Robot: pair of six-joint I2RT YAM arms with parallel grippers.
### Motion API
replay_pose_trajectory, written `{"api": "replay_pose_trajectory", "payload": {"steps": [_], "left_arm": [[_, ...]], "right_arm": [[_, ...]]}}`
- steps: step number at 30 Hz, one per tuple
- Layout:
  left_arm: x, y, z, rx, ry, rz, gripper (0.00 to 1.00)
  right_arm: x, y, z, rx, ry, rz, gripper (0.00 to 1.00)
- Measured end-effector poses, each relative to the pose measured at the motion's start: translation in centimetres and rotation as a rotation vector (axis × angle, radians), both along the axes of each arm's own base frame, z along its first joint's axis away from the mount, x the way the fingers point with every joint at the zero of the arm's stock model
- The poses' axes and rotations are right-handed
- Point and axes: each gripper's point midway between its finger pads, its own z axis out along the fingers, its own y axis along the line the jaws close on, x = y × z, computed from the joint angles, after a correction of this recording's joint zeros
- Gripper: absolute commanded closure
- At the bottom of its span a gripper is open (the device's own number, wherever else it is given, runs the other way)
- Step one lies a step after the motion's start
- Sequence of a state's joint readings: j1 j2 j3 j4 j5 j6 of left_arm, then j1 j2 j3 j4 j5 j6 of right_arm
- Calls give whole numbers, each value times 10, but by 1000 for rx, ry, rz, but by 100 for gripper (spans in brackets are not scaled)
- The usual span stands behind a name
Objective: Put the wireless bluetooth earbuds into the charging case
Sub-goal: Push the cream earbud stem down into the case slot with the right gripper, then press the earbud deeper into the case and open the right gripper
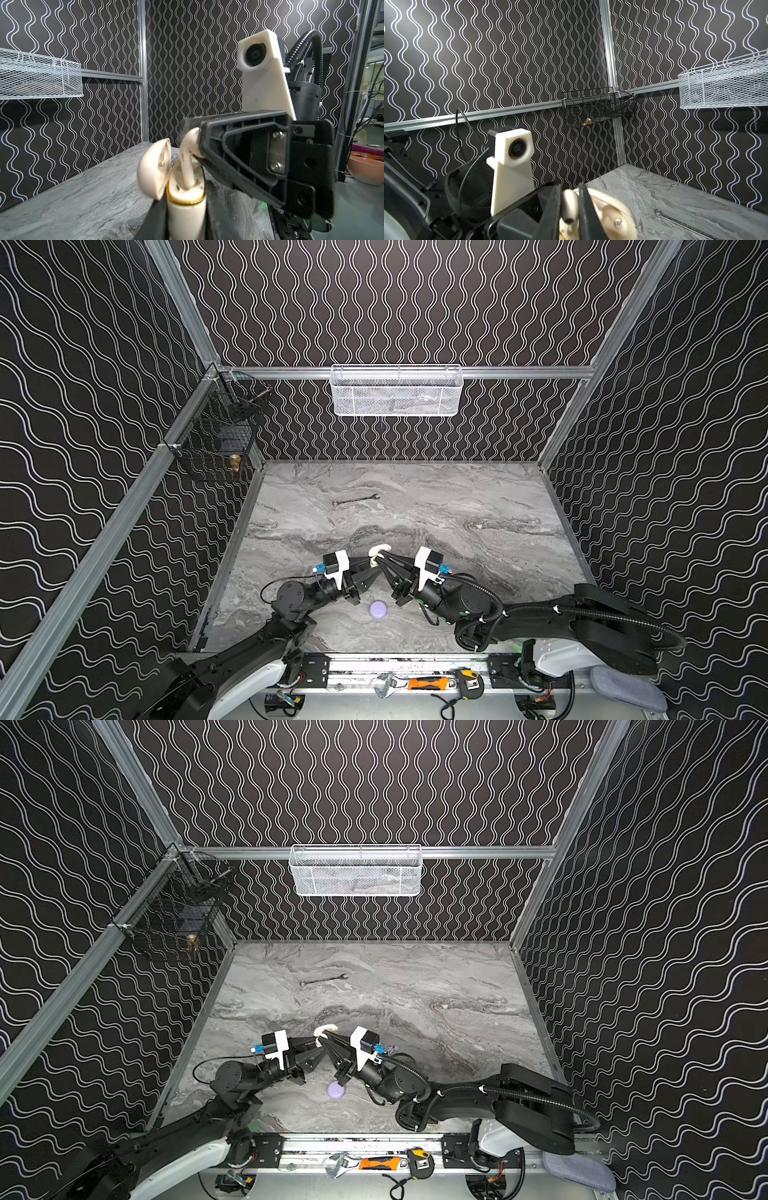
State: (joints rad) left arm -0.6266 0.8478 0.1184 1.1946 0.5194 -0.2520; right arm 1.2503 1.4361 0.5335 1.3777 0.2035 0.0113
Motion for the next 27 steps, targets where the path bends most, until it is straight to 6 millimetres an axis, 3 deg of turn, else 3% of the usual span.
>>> {"api": "replay_pose_trajectory", "payload": {"steps": [27], "left_arm": [[5,1,-3,4,21,23,100]], "right_arm": [[4,8,0,46,-6,-15,100]]}}
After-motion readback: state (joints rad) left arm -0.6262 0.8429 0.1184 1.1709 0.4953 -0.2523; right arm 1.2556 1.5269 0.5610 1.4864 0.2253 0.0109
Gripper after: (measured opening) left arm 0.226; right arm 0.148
